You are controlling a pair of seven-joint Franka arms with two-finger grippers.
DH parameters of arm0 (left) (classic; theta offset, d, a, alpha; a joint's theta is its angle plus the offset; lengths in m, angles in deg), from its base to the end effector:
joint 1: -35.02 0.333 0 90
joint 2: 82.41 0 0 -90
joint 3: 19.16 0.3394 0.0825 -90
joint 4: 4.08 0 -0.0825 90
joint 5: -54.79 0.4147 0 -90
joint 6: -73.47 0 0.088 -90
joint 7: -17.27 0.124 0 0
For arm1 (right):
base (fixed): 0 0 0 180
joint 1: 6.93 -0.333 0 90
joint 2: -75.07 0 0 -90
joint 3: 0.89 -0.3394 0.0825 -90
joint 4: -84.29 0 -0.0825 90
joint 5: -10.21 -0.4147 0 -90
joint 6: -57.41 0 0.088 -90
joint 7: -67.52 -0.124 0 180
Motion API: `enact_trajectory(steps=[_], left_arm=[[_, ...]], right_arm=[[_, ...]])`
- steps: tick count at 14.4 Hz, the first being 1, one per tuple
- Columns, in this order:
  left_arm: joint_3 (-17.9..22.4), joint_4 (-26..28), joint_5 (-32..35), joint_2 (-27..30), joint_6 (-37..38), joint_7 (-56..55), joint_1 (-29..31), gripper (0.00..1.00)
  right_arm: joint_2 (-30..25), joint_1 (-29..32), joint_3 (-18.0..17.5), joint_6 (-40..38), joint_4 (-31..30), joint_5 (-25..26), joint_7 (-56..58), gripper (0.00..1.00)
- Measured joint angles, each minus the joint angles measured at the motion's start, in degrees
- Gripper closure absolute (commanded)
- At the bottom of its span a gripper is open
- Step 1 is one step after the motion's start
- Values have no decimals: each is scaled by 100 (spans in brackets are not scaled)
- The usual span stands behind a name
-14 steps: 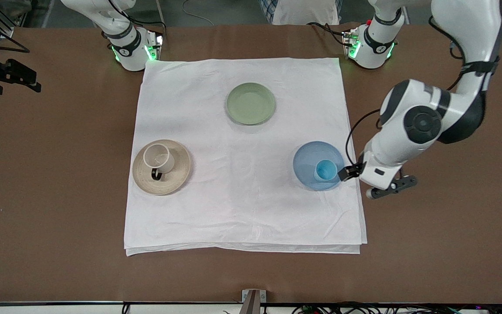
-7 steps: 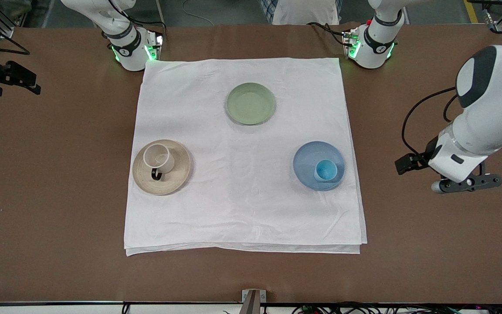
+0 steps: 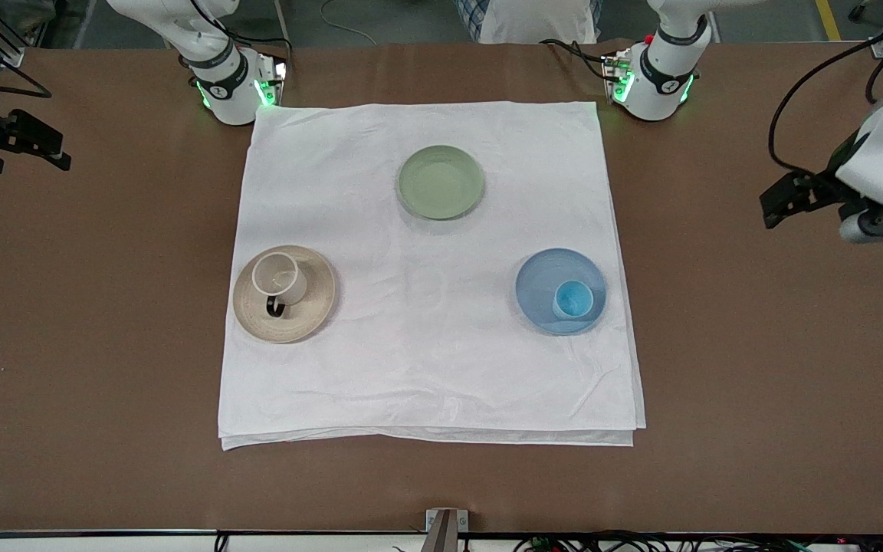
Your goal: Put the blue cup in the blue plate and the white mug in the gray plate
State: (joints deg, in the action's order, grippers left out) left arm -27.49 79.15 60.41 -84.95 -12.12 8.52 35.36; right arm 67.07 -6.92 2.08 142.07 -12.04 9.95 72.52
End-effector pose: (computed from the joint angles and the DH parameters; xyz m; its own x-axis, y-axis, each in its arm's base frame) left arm 0.5887 -0.0675 0.6578 0.9997 0.0203 0.0116 0.0213 -0.9957 -0.0906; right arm 0.5257 -0.0288 0.6457 0.9973 0.0367 -0.0629 0.0357 -0.9992 -0.0173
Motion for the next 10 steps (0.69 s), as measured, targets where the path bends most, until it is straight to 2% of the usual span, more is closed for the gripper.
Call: enact_trajectory(steps=[1,4,10], left_arm=[[207,37,-95,111,91,57,-114,0],[459,170,-217,259,159,137,-190,0],[566,337,-550,395,243,205,-178,0]], right_arm=[[0,0,-1,0,0,-4,0,0],[0,0,-5,1,0,-9,0,0],[-1,0,-8,5,61,-13,0,0]])
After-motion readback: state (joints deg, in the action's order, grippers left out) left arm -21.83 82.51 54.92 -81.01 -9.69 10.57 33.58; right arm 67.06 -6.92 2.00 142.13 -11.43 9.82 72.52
